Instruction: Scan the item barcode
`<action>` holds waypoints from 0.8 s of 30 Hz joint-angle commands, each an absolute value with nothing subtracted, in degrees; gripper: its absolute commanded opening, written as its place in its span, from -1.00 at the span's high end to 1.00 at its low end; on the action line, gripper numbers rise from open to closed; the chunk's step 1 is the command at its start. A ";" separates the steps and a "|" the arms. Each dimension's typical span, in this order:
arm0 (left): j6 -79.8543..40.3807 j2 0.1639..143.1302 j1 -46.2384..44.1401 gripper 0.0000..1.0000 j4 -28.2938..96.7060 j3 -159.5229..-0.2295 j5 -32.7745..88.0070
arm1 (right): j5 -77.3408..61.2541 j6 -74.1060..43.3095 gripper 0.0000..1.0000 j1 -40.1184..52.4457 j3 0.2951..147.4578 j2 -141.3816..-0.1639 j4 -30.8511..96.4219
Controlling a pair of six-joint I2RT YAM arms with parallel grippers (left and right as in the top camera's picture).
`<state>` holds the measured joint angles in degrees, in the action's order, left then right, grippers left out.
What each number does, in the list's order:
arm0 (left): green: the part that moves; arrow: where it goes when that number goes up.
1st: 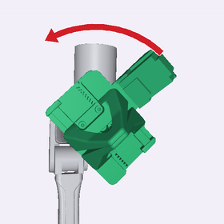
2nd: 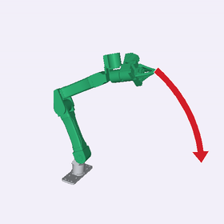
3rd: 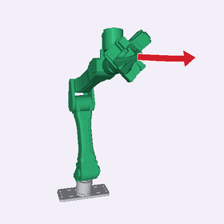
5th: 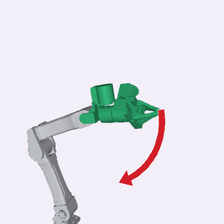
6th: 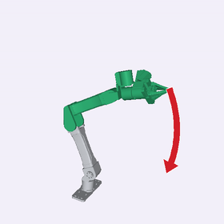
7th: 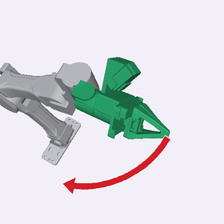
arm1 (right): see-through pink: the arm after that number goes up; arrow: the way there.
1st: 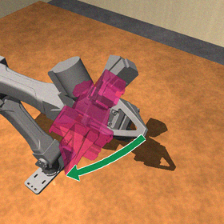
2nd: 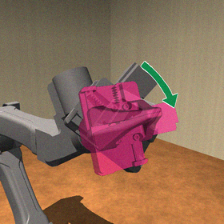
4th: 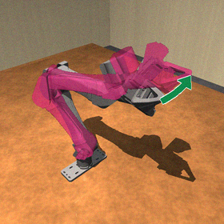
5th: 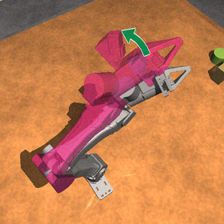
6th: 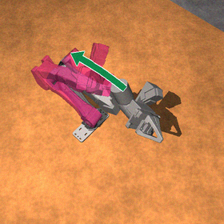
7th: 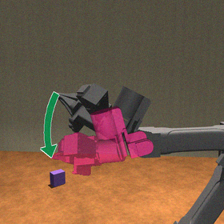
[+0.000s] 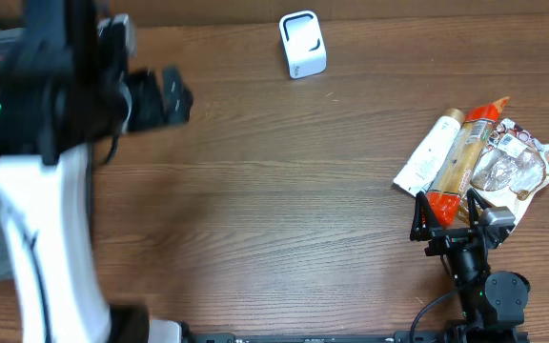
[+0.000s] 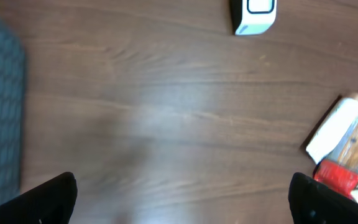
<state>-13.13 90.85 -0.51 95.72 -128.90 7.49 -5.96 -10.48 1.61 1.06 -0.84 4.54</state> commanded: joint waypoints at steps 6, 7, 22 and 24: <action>-12.86 68.88 1.15 -0.99 80.71 -100.29 3.64 | -5.58 -10.70 -1.00 2.02 0.47 -0.16 4.25; -12.86 66.61 1.61 -0.99 79.15 -96.66 3.64 | -5.58 -10.70 -1.00 2.02 0.47 -0.16 4.25; -11.73 28.32 4.21 -0.99 19.14 -38.00 1.96 | -5.58 -10.70 -1.00 2.02 0.47 -0.16 4.25; -11.75 23.51 4.21 -0.99 11.97 -31.11 2.00 | -5.58 -10.70 -1.00 2.02 0.47 -0.16 4.25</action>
<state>-13.06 28.64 3.90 16.86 -39.05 2.52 -5.93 -10.50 1.61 1.06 -0.84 4.56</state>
